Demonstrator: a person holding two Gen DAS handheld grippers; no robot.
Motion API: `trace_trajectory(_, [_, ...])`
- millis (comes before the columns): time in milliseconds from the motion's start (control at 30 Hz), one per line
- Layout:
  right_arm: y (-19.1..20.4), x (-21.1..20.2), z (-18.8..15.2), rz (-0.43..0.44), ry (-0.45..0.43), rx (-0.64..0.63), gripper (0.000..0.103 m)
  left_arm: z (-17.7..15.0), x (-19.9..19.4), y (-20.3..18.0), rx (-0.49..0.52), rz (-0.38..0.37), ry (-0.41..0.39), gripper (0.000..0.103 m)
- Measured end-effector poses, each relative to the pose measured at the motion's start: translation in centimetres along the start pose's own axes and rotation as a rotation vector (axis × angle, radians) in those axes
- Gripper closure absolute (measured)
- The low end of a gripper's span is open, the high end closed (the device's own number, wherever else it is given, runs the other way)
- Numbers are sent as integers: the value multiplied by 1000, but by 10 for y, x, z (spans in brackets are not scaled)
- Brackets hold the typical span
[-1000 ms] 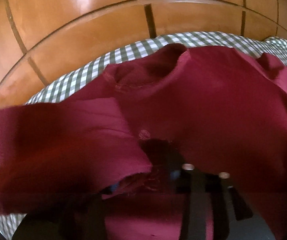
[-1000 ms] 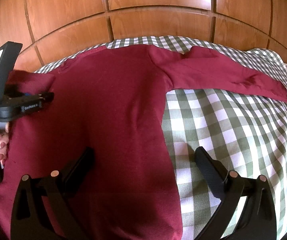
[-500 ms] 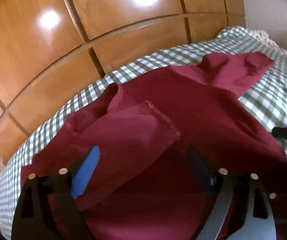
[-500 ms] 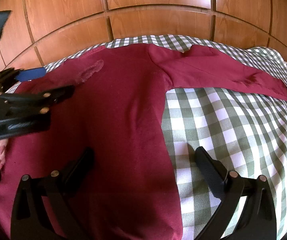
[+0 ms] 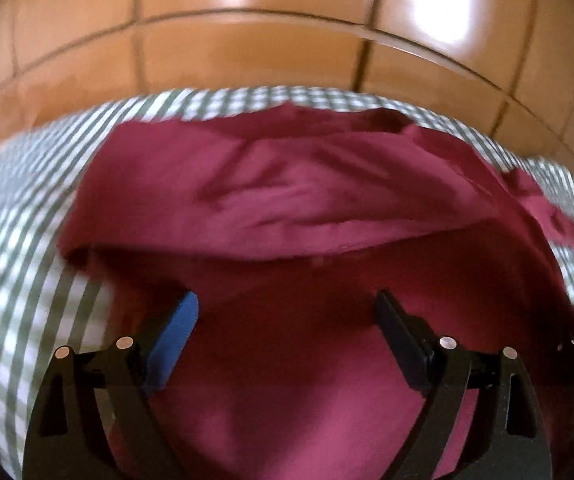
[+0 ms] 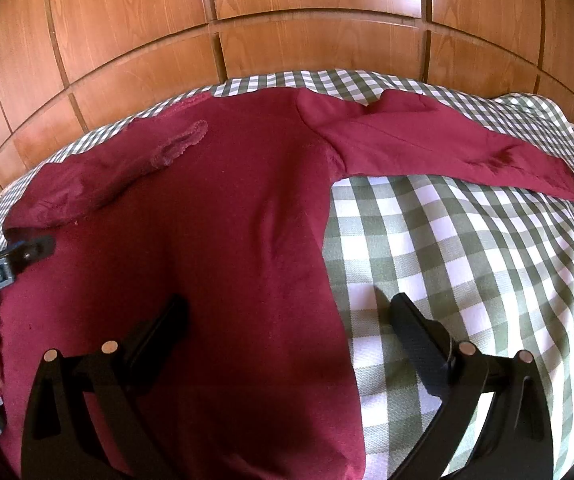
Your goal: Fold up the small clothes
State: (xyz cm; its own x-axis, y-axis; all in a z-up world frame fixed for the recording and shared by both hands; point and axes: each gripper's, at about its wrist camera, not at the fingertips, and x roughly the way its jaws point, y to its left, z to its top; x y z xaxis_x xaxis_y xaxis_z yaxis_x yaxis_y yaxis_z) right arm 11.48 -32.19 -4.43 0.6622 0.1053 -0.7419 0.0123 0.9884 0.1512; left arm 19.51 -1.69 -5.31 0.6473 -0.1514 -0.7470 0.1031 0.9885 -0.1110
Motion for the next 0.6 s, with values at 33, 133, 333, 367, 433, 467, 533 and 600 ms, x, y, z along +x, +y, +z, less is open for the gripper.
trace_trajectory(33, [-1,-2,0,-1,-7,5,2,-4,-1,8,-24,-14,6,14])
trace_trajectory(133, [-9,-15,-2,23,-59,52,2,-13,-12,15,-43,-40,-20,14])
trace_trajectory(333, [-68,-26,12,179,-75,298,3,-16,-13,16,-23,-48,-24,14])
trace_trajectory(367, [-80,-25,14,186,-76,343,4,-15,-12,15,-25,-51,-23,14])
trace_trajectory(433, [-110,-20,21,186,-86,454,16,-15,-12,15,-25,-53,-23,13])
trace_trajectory(467, [-122,-17,24,176,-89,492,19,-15,-11,14,-23,-55,-22,12])
trace_trajectory(533, [-146,-10,30,142,-89,557,28,-15,-10,15,-23,-59,-17,11])
trace_trajectory(600, [-166,-2,37,149,-108,606,29,-14,-8,14,-20,-63,-10,9])
